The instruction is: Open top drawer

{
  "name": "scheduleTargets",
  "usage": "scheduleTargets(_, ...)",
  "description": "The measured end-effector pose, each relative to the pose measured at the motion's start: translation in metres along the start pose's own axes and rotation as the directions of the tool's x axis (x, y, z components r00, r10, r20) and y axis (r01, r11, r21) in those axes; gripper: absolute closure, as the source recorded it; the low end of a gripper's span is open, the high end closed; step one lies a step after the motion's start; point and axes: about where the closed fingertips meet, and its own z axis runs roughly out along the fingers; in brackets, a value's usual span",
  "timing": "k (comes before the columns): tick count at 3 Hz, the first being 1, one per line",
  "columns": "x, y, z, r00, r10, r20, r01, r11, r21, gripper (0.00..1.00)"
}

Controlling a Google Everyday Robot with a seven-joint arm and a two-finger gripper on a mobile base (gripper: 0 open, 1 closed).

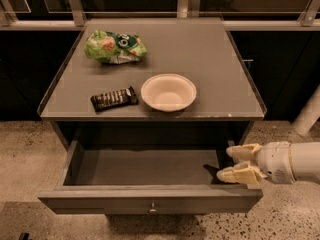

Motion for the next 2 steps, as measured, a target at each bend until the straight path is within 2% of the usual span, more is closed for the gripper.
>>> scheduleTargets(1, 0.0000, 0.0000, 0.0000, 1.000, 0.000, 0.000, 0.000, 1.0000, 0.000, 0.00)
scheduleTargets(2, 0.0000, 0.0000, 0.0000, 1.000, 0.000, 0.000, 0.000, 1.0000, 0.000, 0.00)
